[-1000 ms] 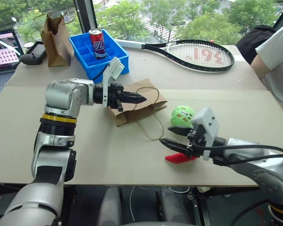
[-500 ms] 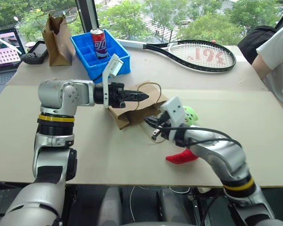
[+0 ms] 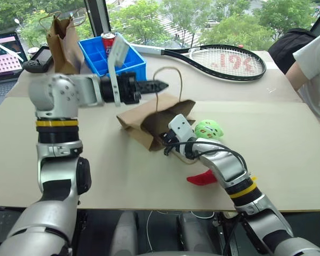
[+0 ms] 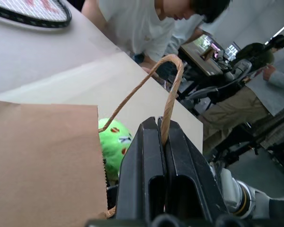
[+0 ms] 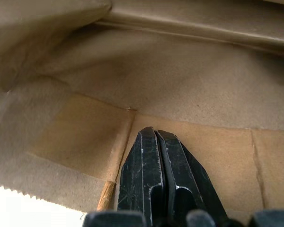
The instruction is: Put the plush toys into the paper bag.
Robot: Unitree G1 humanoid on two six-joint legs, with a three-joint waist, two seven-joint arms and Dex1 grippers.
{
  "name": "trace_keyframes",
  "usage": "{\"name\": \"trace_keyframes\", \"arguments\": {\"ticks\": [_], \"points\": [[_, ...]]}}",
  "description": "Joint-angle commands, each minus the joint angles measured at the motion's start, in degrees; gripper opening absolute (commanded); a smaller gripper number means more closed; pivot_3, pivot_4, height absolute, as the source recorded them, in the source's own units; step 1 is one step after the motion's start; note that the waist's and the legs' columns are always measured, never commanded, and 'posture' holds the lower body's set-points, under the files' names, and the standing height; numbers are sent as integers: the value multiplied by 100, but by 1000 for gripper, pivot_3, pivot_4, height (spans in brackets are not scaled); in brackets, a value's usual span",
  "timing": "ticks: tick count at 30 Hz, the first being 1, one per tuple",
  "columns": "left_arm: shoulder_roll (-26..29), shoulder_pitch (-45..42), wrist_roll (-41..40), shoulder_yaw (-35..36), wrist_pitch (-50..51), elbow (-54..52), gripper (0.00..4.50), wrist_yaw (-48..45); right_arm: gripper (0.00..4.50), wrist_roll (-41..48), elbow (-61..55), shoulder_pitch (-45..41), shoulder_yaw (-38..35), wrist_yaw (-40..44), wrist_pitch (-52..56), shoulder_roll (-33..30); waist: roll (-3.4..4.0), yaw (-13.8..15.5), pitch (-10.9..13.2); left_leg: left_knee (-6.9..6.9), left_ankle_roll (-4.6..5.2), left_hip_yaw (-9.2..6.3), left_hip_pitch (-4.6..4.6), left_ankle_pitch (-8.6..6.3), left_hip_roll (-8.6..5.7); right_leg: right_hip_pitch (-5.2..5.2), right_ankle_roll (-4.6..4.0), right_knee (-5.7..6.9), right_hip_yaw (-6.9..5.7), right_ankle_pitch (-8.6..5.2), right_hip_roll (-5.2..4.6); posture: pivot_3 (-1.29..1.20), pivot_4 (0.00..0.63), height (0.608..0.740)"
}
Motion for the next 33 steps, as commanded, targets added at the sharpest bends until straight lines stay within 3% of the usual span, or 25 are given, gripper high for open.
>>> {"name": "trace_keyframes", "arguments": {"ticks": [1,6,14,23,33], "points": [[386,-384,-66,-238,-468,-302,0,-406,84,-221,57,58,161,324,-3,-26,0,-9,0,-2,0,0,1,0,0,0,0,-2,0,0,0,0,150,660],[1032,-762,178,-860,-1303,-458,0,-1229,84,-332,-73,79,73,449,92,55,2,-11,1,-8,-8,1,10,3,1,2,-1,0,1,0,1,0,150,660],[1393,-1078,492,-1326,-2085,-431,0,-1799,84,-444,-216,110,0,594,224,160,5,-12,5,-9,-8,5,10,3,3,-1,-4,-1,3,-2,0,0,150,660],[1364,-541,713,-1490,-2471,-485,0,-1894,84,-449,-455,139,-138,634,370,205,4,-8,7,-11,-8,7,10,3,4,-3,-5,0,5,-3,0,0,150,660],[1045,-177,611,-1232,-2413,-576,0,-1344,84,196,-1455,178,-528,795,1251,351,3,3,47,-11,-8,7,9,4,3,-3,-5,0,6,-2,0,0,150,660]]}}
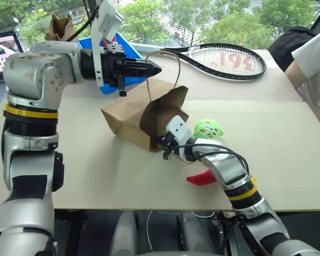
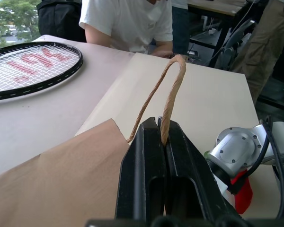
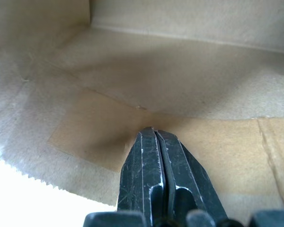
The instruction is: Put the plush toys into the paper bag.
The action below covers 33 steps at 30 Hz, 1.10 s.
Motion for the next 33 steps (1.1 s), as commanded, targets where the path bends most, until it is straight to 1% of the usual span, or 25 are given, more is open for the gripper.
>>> {"name": "trace_keyframes", "arguments": {"ticks": [1,6,11,15,20,22,25,28,29,32,33], "points": [[-65,-91,-86,232,-61,-209,0,165,84,361,-582,-21,-139,92,420,150,0,-3,1,-1,0,0,0,0,0,0,0,-1,0,0,0,0,150,660],[-153,74,-143,235,-7,-357,0,218,84,461,-688,-101,-22,61,698,261,0,-1,3,-5,0,0,1,0,0,0,0,-1,0,0,0,0,150,660],[-159,293,-254,240,132,-625,0,204,84,407,-725,-95,-10,18,722,160,-1,-1,9,-4,0,0,1,0,0,0,0,-2,0,0,0,0,150,660],[-136,464,-464,254,328,-917,0,186,84,621,-1025,-192,-505,11,719,14,0,1,21,-5,0,0,0,0,0,0,0,-4,0,0,0,0,150,660],[-116,600,-717,291,554,-1218,0,201,84,852,-1379,-458,-1187,1,1071,-488,1,14,28,-4,-2,0,0,1,-1,2,0,-5,0,1,-1,0,150,660],[-102,626,-771,301,607,-1288,0,224,84,1183,-1558,-480,-1654,133,1556,-801,1,17,28,-6,-1,0,1,1,-1,2,0,-7,0,0,-1,0,150,660],[-84,624,-849,315,675,-1324,0,271,829,1458,-1777,-426,-2096,211,1949,-1208,6,20,33,-15,-1,0,1,1,-2,2,0,-12,0,0,-1,0,150,660],[-69,609,-873,314,703,-1329,0,279,1823,1523,-1874,-366,-2294,118,2078,-1503,5,19,36,-18,-1,1,1,1,-3,2,0,-16,0,0,-2,0,150,660],[-62,599,-877,310,705,-1325,0,277,2265,1499,-1875,-336,-2355,58,2093,-1588,4,16,36,-19,-1,1,1,1,-2,2,0,-16,0,0,-2,0,150,660],[-37,573,-892,295,702,-1303,0,271,3157,1469,-1893,-167,-2477,-77,2221,-1822,5,5,37,-23,-1,1,2,1,-2,1,-1,-18,0,0,-2,0,150,660],[-30,566,-892,288,697,-1296,0,270,3527,1495,-1915,-53,-2471,-74,2305,-1919,4,11,37,-25,-1,1,2,1,-2,1,-1,-20,0,0,-1,0,150,660]]}}
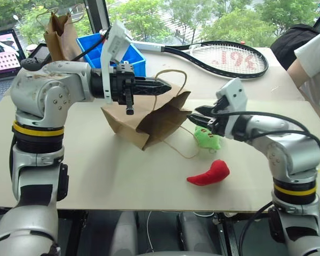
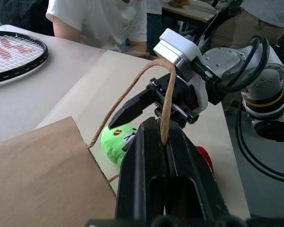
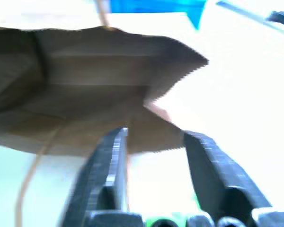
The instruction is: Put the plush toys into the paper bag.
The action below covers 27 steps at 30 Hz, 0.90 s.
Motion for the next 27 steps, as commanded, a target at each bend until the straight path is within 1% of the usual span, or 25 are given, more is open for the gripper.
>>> {"name": "trace_keyframes", "arguments": {"ticks": [1,4,9,12,13,15,16,18,19,21,23,27], "points": [[100,-142,-86,121,-43,-108,0,-19,3853,54,-253,317,-203,-90,272,-303,0,10,0,-3,0,0,0,0,0,0,0,-2,0,0,0,0,150,660],[108,-178,-82,103,-56,-78,0,-23,3853,-68,-171,693,95,-139,294,-475,-1,12,0,-13,1,0,-1,0,-1,5,-1,-23,0,0,0,0,150,660],[125,-220,-72,73,-70,-60,0,-47,3853,-483,371,1008,585,-362,-204,-417,-1,-2,0,-37,1,2,0,1,-3,13,0,-64,3,8,0,0,150,660],[138,-231,-68,64,-69,-57,0,-58,3156,-641,573,982,649,-417,-469,-424,-1,7,0,-39,1,2,5,1,-3,20,1,-69,3,8,0,0,150,660],[143,-229,-68,63,-67,-64,0,-61,2717,-751,619,971,651,-453,-603,-483,-1,9,0,-39,1,2,6,2,-3,21,1,-69,3,8,0,0,150,660],[152,-214,-76,66,-62,-93,0,-63,2140,-1230,786,1002,838,-445,-1033,-930,-1,23,1,-38,-1,2,6,2,-4,22,2,-70,3,9,0,0,150,660],[154,-206,-84,68,-56,-114,0,-61,1778,-1349,869,1029,846,-431,-1197,-1072,0,37,1,-38,-4,2,6,4,-7,24,3,-70,4,9,-1,0,150,660],[161,-164,-151,93,-8,-208,0,-70,1108,-1148,982,1060,364,-333,-1418,-1153,-1,65,1,-38,-11,2,6,8,-10,26,3,-74,5,9,-2,0,150,660],[161,-156,-165,96,-5,-223,0,-73,695,-1018,995,1027,68,-257,-1514,-1228,-2,77,2,-38,-14,2,6,10,-10,29,3,-77,5,8,-2,0,150,660],[150,-155,-155,78,-45,-189,0,-74,132,-945,1005,947,-213,-36,-1757,-1452,2,88,6,-39,-14,4,4,10,-14,29,5,-78,12,9,-3,0,150,660],[157,-156,-105,17,-122,-161,0,-109,56,-953,815,814,-163,441,-2155,-1815,11,84,17,-40,-14,5,3,10,-15,28,6,-78,14,9,-4,0,150,660],[131,-185,-76,-12,-170,-103,0,-127,56,-306,159,427,-171,1071,-2059,-1879,10,-12,20,-55,-15,4,10,11,-11,24,6,-76,15,9,2,0,150,660]]}}
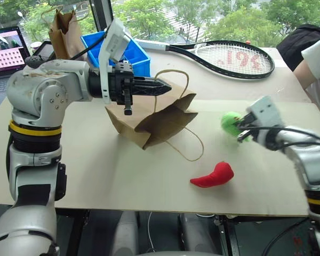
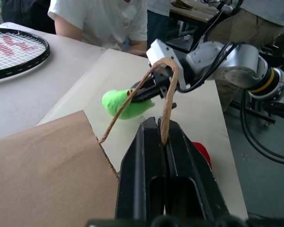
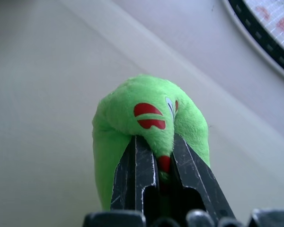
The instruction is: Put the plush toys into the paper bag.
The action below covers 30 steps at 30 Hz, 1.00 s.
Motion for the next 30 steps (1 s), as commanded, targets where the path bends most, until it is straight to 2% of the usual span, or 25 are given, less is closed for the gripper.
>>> {"name": "trace_keyframes", "arguments": {"ticks": [1,6,11,17,21,27,30], "points": [[35,-170,12,16,-166,-56,0,-65,56,658,-881,-305,-31,553,121,-32,-1,-28,0,-3,0,0,2,0,1,0,0,1,0,0,1,0,150,660],[25,-203,24,-22,-240,1,0,-109,56,1208,-1566,-703,462,585,809,268,-2,-7,3,-11,-7,-4,4,5,-1,3,0,-1,-1,0,0,0,150,660],[6,-208,13,-18,-268,30,0,-102,56,980,-1455,-1099,1160,284,875,864,-3,0,4,-10,-31,-5,4,19,-3,4,0,-1,-1,2,-1,0,150,660],[30,-108,-19,-76,-258,-192,0,-109,56,-261,-605,-1592,2535,171,147,1242,-4,6,5,-16,-47,-5,4,28,-4,3,1,-1,-1,3,-2,0,150,660],[3,-61,-77,-48,-204,-272,0,-56,56,-783,-53,-1745,2936,11,-265,1718,-5,3,6,-22,-48,-5,4,29,-3,-2,1,0,-1,3,-1,0,150,660],[-101,-27,-194,80,-90,-354,0,181,56,-1246,525,-1598,2928,-334,-1066,2372,-6,7,7,-26,-53,-8,3,32,-3,-2,1,3,-2,3,-1,0,150,660],[-129,-20,-230,131,-48,-380,0,263,56,-1555,609,-1527,3153,-205,-2226,2504,-7,4,7,-25,-56,-8,3,34,-4,-1,2,3,-2,3,-1,0,150,660]]}}
